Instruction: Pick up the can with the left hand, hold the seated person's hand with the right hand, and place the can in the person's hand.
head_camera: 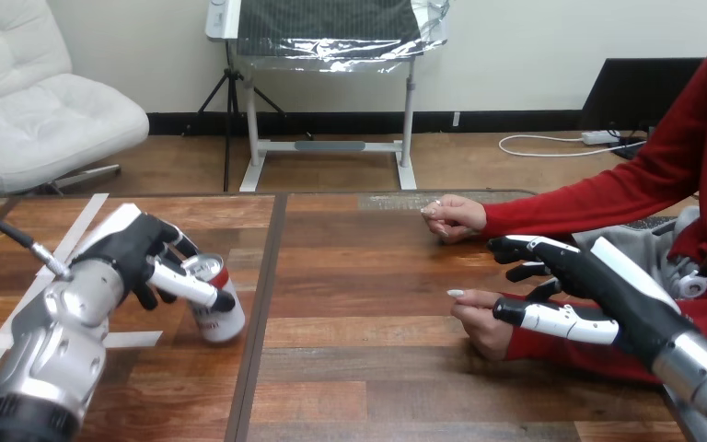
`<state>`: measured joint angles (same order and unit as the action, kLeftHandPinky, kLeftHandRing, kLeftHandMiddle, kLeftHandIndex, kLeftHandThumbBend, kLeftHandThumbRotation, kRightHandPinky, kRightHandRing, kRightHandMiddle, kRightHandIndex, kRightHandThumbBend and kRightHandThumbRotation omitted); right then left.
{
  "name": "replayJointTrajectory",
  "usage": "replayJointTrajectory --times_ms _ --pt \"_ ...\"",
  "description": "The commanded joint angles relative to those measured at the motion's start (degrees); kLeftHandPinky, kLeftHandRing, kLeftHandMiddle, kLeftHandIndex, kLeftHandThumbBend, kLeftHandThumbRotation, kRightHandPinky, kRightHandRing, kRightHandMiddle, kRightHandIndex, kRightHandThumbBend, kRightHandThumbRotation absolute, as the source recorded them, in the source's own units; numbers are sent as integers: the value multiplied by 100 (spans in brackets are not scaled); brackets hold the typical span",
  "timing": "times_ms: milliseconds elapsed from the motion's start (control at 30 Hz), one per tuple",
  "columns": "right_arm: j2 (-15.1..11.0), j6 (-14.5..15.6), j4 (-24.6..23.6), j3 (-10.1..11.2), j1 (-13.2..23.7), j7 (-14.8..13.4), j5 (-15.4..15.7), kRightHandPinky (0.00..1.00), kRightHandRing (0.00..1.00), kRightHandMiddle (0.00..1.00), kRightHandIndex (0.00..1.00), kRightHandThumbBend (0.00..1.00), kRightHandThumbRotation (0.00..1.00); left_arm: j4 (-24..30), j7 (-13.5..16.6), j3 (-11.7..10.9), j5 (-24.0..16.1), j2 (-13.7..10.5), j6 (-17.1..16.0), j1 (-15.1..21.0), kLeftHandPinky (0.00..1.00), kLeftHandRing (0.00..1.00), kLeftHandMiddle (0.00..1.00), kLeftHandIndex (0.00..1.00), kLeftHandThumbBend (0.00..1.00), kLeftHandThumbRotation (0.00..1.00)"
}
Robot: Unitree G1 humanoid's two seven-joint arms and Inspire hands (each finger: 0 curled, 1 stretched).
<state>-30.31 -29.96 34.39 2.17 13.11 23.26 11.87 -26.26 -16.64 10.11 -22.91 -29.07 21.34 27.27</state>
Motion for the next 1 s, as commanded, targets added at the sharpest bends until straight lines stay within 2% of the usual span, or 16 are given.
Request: replayJointTrajectory --times_ms 0,267,600,967 --pt "-531 -105 524 -297 1422 324 278 64 80 85 87 100 65 2015 -242 -515 4 -616 -59 607 29 35 41 43 75 0" --pt "-605 -151 826 -423 1581 374 516 64 79 84 86 100 57 2182 -319 -546 -8 -610 28 566 30 36 42 43 74 0" --pt "-667 -176 1193 -529 1745 331 723 65 79 84 85 100 42 2262 -342 -542 -22 -602 81 525 30 36 42 44 75 0" --pt "-789 -206 1543 -703 1927 149 1011 66 80 84 85 100 37 2360 -438 -546 -30 -576 239 495 30 35 41 44 74 0"
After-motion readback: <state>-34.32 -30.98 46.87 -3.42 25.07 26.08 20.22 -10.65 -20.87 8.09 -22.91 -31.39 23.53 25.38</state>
